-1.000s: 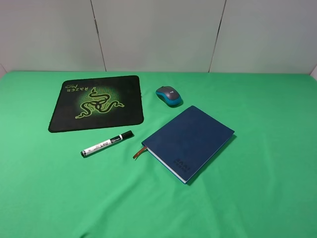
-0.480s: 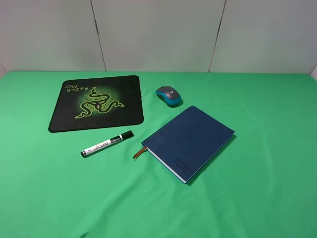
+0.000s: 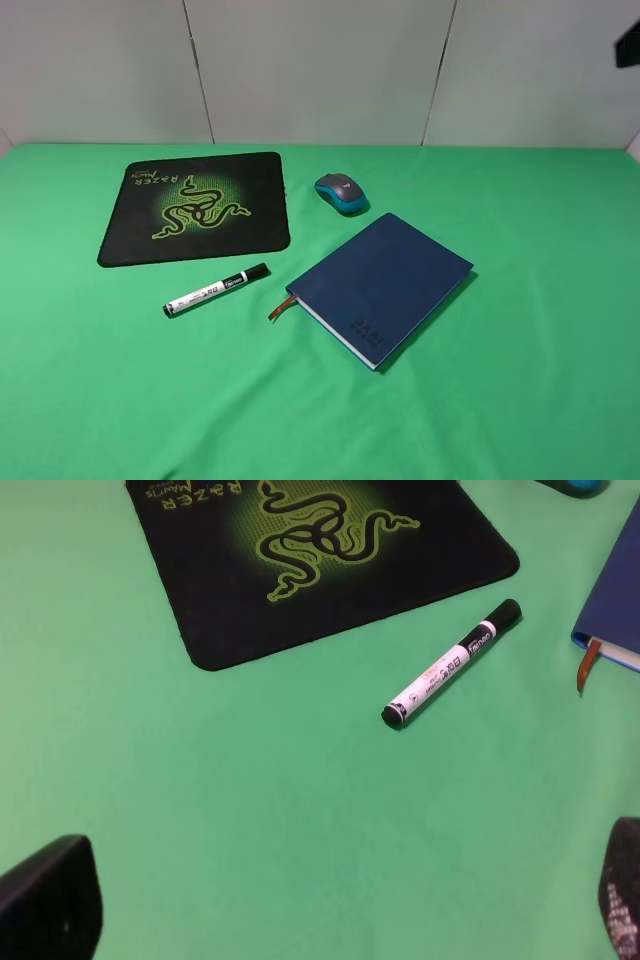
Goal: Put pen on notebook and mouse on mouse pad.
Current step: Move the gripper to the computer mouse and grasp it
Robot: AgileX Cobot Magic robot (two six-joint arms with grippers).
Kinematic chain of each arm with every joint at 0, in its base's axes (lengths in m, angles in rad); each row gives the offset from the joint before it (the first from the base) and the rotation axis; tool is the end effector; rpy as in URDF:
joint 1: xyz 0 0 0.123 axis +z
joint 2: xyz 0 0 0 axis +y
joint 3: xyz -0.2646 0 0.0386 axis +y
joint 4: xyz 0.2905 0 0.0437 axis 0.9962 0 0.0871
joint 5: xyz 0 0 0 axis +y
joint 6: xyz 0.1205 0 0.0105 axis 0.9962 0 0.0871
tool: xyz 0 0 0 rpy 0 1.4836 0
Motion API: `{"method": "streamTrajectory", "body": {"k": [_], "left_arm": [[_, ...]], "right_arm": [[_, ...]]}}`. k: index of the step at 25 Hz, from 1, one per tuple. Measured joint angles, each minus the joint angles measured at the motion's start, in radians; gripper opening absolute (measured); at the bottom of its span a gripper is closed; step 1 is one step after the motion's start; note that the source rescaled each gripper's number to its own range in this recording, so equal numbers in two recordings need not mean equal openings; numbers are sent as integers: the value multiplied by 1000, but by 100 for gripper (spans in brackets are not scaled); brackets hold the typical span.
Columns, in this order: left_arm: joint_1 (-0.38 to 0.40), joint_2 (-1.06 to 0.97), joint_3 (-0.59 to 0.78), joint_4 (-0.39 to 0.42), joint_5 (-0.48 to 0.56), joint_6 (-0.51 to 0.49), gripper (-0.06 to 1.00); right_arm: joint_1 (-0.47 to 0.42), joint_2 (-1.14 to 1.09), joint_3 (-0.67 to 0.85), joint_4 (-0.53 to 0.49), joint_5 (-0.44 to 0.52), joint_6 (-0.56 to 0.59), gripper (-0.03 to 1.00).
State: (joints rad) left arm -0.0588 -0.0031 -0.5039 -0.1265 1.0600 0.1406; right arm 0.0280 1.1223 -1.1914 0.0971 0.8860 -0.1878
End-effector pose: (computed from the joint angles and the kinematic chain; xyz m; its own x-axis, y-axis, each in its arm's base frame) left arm 0.0747 -0.0177 0.2864 -0.4316 0.1035 -0.8961 0.1912 0.9813 0.0212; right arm 0.2965 0.0174 0.3616 -0.6488 -0.1438 -0.7473 -0.1670 0.9849 -0.0445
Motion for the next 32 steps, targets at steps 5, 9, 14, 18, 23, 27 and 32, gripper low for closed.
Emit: {"method": "streamTrajectory", "body": {"k": [5, 9, 14, 18, 23, 27, 32], "left_arm": [[0, 0, 0, 0, 0, 0, 100], [0, 0, 0, 0, 0, 0, 100], [0, 0, 0, 0, 0, 0, 100], [0, 0, 0, 0, 0, 0, 100], [0, 0, 0, 0, 0, 0, 100], [0, 0, 0, 0, 0, 0, 100], [0, 0, 0, 0, 1, 0, 100]], "right_arm": [[59, 204, -155, 1, -2, -51, 100], [148, 332, -245, 1, -2, -71, 100], [268, 484, -314, 1, -2, -99, 100], [358, 604, -369, 1, -2, -105, 100], [447, 747, -452, 3, 0, -97, 100], [491, 867, -536, 4, 17, -80, 100], [496, 1025, -688, -5, 82, -47, 100]]}}
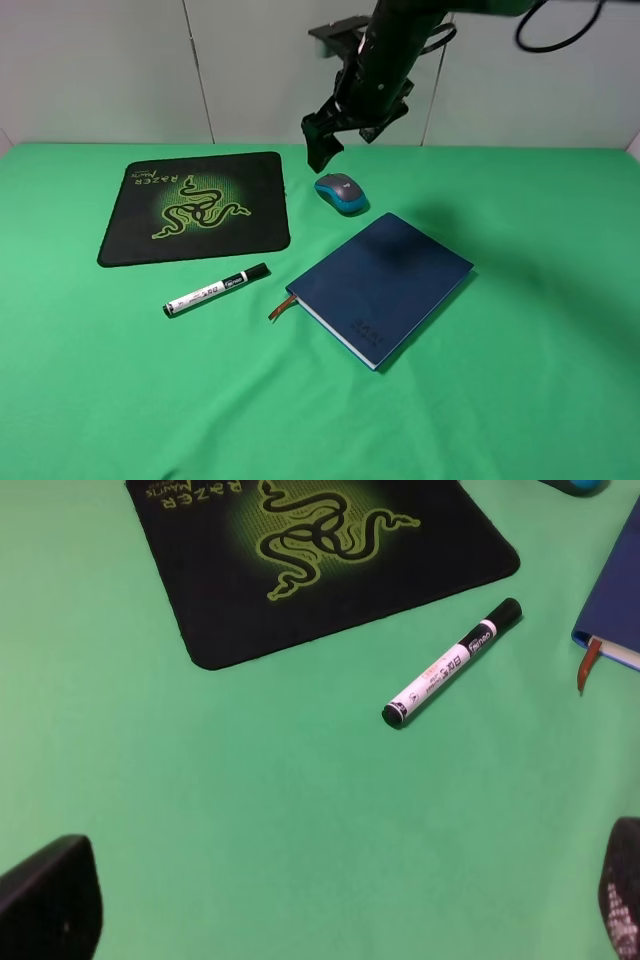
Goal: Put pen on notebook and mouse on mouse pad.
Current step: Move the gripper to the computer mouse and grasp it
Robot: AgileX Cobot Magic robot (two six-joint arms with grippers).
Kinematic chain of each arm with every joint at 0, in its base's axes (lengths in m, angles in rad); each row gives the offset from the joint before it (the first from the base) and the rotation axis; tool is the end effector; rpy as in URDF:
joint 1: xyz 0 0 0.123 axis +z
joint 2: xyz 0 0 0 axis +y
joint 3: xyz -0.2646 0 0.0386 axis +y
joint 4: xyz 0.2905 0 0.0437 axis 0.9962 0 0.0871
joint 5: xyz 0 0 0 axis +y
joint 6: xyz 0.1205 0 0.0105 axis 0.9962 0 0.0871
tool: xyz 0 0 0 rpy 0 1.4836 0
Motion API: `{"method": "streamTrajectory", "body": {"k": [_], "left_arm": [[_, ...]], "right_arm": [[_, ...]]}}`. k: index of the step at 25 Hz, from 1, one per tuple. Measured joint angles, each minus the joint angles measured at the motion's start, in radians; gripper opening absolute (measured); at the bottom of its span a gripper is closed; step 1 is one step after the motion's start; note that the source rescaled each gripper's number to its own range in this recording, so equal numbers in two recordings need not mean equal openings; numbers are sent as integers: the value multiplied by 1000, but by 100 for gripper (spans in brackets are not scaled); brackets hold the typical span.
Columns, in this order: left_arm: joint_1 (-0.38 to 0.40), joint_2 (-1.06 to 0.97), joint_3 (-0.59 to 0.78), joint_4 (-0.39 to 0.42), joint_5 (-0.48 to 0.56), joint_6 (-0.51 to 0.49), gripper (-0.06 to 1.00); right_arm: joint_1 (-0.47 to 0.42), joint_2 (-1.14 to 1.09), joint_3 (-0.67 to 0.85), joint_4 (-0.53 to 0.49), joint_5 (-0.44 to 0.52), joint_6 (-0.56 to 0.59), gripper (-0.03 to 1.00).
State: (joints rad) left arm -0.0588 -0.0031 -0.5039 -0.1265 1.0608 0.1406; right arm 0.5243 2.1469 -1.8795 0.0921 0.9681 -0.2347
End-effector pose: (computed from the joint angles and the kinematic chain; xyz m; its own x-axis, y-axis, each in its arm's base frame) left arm 0.0746 -0.0177 0.2863 -0.4323 0.1036 -0.8957 0.1913 0.9813 0.0212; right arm 0.4437 0.2672 0.1793 -0.6803 -0.6023 -0.4175 -0.6605 0.7508 -0.0068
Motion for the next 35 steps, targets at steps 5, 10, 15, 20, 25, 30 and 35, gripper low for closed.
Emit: {"method": "streamTrajectory", "body": {"k": [5, 10, 15, 20, 25, 30, 35], "left_arm": [[0, 0, 0, 0, 0, 0, 100], [0, 0, 0, 0, 0, 0, 100], [0, 0, 0, 0, 0, 0, 100], [0, 0, 0, 0, 0, 0, 100], [0, 0, 0, 0, 0, 0, 100], [0, 0, 0, 0, 0, 0, 100], [0, 0, 0, 0, 0, 0, 100]], "right_arm": [[0, 136, -147, -8, 12, 22, 100], [-3, 243, -241, -12, 18, 27, 100], [-35, 293, -261, -24, 7, 36, 100], [-86, 325, -264, -28, -8, 39, 100], [-96, 347, -264, -15, -10, 36, 100], [-96, 351, -264, 0, -22, 32, 100], [-96, 351, -264, 2, -27, 31, 100]]}}
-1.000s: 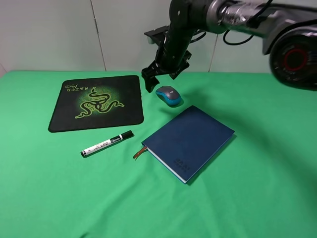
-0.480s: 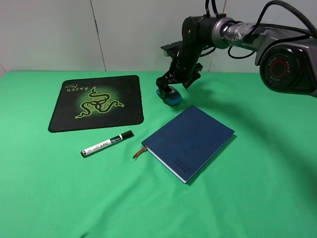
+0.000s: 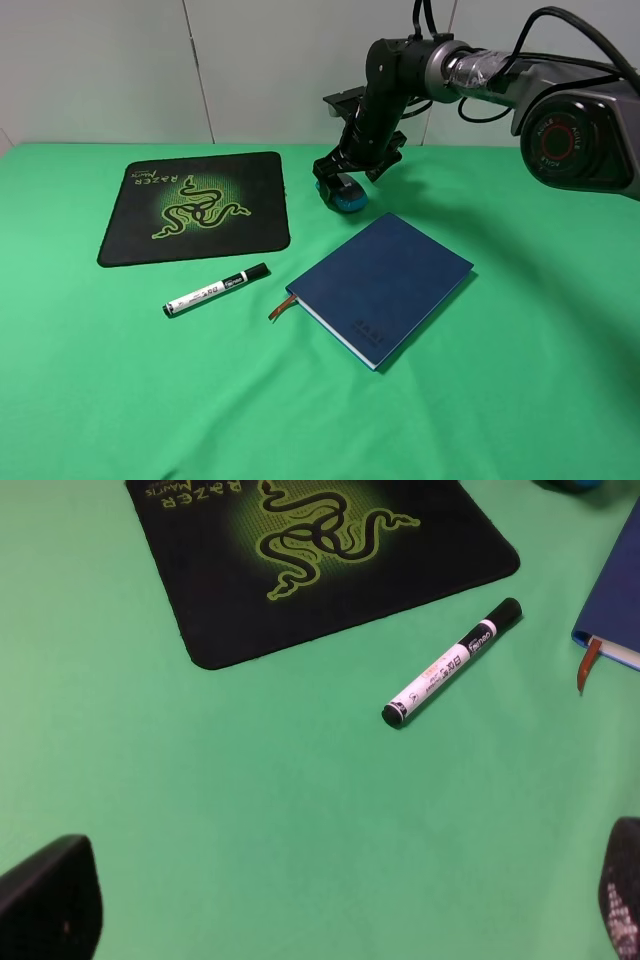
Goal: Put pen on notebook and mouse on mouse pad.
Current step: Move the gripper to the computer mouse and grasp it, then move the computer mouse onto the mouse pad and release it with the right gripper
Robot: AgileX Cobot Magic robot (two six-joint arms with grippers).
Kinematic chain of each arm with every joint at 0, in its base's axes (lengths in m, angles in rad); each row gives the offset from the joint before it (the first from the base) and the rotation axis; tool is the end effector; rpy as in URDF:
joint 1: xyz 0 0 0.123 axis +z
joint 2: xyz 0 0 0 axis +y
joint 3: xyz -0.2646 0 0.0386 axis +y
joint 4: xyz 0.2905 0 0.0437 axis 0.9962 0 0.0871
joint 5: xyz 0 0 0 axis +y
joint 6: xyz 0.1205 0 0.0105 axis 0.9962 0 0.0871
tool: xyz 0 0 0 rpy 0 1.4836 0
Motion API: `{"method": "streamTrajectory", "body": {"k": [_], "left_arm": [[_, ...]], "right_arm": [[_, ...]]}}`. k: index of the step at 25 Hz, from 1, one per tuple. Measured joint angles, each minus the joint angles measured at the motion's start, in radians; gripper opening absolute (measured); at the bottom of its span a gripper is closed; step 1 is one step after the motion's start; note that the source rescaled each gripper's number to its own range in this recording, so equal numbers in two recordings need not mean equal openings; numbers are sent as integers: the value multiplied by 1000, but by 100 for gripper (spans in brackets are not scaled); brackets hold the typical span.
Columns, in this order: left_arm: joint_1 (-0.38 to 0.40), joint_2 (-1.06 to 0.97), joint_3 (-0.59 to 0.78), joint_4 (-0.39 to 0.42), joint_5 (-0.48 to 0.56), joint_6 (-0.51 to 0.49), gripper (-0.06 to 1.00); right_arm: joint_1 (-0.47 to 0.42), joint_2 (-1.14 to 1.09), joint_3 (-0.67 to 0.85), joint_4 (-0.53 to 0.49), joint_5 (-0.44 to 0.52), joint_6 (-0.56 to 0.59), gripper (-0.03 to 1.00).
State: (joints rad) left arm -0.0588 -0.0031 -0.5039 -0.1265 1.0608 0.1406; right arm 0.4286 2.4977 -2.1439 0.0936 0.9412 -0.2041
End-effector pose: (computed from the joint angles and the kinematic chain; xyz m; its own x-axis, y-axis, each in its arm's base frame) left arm 0.0746 -0.0177 0.2863 -0.4323 0.1036 -0.8957 0.1913 0.9813 0.0212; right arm 0.5105 0.2433 0.0786 -0.7751 -0.5168 -0.3635 -0.5601 0.8282 0.0168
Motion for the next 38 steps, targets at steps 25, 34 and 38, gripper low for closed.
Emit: {"method": "streamTrajectory", "body": {"k": [25, 34, 38], "left_arm": [[0, 0, 0, 0, 0, 0, 100], [0, 0, 0, 0, 0, 0, 100], [0, 0, 0, 0, 0, 0, 100]], "right_arm": [[0, 0, 1, 37, 45, -44, 5], [-1, 0, 1, 36, 36, -44, 0], [0, -7, -15, 35, 86, -44, 0]]}}
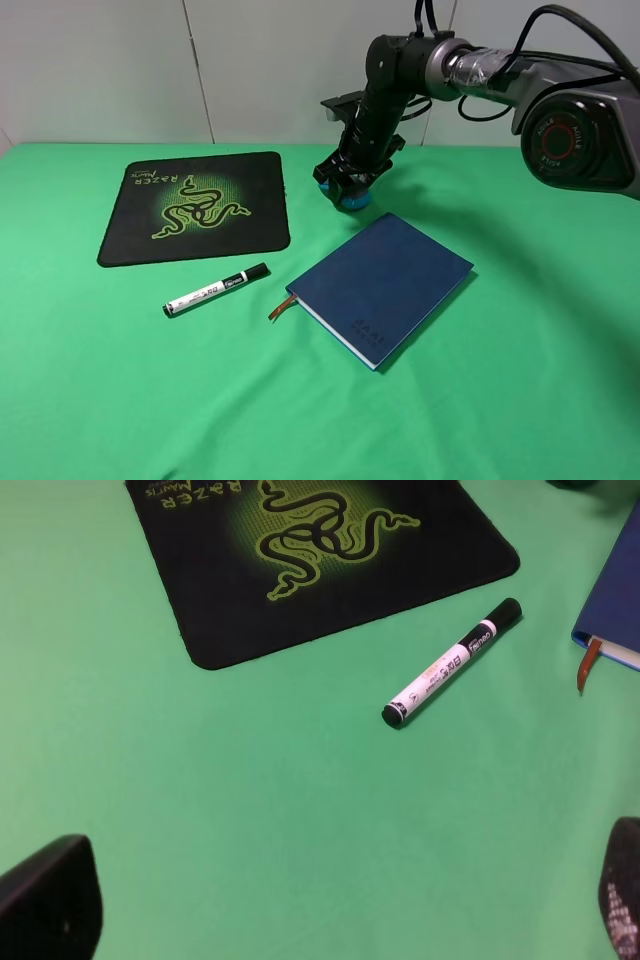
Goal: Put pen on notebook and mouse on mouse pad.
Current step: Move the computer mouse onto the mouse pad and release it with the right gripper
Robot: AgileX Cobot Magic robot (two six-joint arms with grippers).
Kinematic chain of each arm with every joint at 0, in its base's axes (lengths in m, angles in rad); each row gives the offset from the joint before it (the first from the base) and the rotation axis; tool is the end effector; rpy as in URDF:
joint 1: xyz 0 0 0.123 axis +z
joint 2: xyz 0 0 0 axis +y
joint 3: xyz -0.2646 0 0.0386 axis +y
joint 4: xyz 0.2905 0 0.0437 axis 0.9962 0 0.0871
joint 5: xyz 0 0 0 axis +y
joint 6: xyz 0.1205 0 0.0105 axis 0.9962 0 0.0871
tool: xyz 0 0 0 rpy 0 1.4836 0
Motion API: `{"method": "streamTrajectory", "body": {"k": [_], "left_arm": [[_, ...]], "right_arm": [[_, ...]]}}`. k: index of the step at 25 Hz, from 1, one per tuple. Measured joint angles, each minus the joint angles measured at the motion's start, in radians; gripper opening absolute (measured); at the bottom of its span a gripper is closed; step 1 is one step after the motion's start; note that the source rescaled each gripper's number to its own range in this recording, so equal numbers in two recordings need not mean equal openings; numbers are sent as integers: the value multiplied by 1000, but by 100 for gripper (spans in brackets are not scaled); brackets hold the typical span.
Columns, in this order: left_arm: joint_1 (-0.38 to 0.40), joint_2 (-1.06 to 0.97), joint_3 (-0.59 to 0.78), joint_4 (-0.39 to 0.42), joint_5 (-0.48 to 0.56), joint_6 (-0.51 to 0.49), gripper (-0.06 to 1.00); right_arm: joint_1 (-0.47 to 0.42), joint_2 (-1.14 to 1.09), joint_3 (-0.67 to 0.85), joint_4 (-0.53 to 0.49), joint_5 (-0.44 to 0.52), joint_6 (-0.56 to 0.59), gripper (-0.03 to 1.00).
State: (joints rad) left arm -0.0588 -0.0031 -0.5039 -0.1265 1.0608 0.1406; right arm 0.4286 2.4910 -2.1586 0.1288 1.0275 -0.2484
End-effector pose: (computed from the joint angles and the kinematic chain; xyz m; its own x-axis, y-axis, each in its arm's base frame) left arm 0.0746 -0.0177 0.2863 -0.4323 0.1036 -0.8957 0.1913 0.9813 0.0212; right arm 0.5024 0.2442 0.0843 -0.7742 -0.5511 -0.3113 -0.5923 0.8042 0.0496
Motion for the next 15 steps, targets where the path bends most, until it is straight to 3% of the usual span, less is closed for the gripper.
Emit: {"method": "streamTrajectory", "body": {"k": [7, 15], "left_arm": [[0, 0, 0, 0, 1, 0, 100], [0, 0, 0, 0, 1, 0, 100]], "right_arm": [[57, -85, -56, -6, 32, 6, 0], [235, -92, -60, -6, 2, 21, 0]]}}
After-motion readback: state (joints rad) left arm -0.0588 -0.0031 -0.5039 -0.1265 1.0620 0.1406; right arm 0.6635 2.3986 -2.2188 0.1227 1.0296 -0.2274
